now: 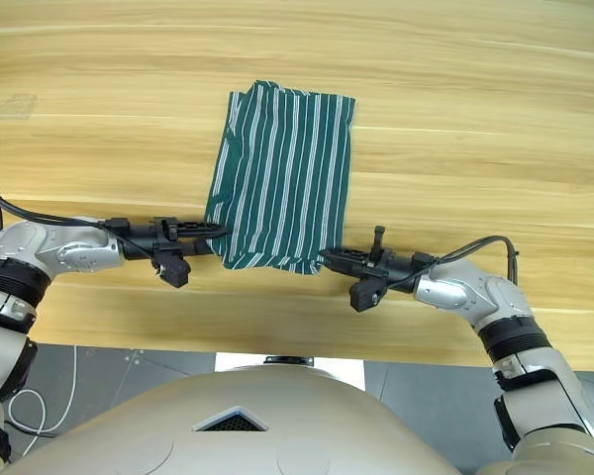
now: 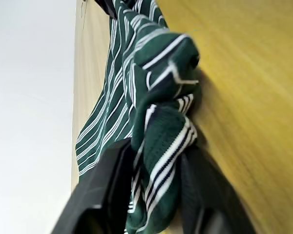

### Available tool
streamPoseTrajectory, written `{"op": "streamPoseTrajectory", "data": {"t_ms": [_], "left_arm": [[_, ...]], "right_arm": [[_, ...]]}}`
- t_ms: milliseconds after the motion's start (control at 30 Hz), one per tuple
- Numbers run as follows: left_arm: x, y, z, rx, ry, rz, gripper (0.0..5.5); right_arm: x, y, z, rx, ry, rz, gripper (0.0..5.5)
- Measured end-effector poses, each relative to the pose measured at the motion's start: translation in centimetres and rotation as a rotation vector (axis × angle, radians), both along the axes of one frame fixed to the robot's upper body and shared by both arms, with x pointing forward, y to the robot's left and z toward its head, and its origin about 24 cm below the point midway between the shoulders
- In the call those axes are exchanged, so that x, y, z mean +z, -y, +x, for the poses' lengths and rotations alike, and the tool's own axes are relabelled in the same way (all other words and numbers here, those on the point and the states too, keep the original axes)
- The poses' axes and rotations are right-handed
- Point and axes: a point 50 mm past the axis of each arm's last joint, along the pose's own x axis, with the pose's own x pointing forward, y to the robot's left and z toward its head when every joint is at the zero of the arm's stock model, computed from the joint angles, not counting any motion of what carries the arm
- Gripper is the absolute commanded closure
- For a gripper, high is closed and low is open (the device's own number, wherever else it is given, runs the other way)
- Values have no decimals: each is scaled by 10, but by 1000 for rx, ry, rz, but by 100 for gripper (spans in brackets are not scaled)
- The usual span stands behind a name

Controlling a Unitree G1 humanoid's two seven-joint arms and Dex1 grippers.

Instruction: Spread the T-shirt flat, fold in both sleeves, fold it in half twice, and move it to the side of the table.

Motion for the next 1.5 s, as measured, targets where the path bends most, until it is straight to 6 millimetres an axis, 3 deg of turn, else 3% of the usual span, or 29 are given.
{"op": "streamPoseTrajectory", "data": {"t_ms": [300,767,900,1033,1167,1367,1500], "left_arm": [[5,1,5,-9,17,-13,546],[3,-4,3,33,-7,-44,547],[4,-7,-1,123,-16,-131,547],[4,-2,-27,185,-122,-244,547],[4,-9,-56,265,-268,-223,547],[4,-6,-86,293,-402,-209,547],[15,-5,-108,322,-474,-257,547]], "right_arm": [[-2,-5,4,-6,-5,13,532],[-1,-5,11,-5,5,2,532],[1,-4,12,0,15,11,533],[15,1,8,-25,15,33,533],[23,22,-15,-69,-74,11,533],[35,34,-54,-33,-256,-36,533],[45,37,-62,-61,-271,-20,533]]}}
